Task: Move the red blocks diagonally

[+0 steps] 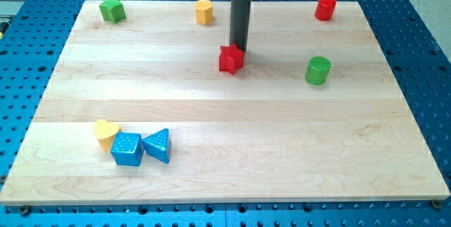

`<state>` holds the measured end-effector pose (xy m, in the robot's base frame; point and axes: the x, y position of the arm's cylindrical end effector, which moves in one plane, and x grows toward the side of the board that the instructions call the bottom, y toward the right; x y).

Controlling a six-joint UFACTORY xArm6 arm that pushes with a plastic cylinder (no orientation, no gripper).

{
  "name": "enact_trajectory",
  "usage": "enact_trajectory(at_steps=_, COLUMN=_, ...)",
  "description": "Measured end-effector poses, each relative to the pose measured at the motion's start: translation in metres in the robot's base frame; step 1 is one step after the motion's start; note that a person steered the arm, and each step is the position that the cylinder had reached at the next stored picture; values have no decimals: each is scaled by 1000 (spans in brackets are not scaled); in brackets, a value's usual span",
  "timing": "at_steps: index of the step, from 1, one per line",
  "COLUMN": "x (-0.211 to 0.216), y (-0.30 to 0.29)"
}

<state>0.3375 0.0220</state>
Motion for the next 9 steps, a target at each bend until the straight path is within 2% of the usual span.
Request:
enact_trajectory(at_steps=2, x=0, y=0)
enact_trajectory(at_steps=4, x=23, y=8)
enact_trajectory(at_steps=6, x=29, y=-11)
enact_trajectory(at_steps=7, x=46, y=-20)
enact_trajectory(at_steps=8, x=89, y=-22)
enact_trajectory(at_steps=9, x=78, y=-81)
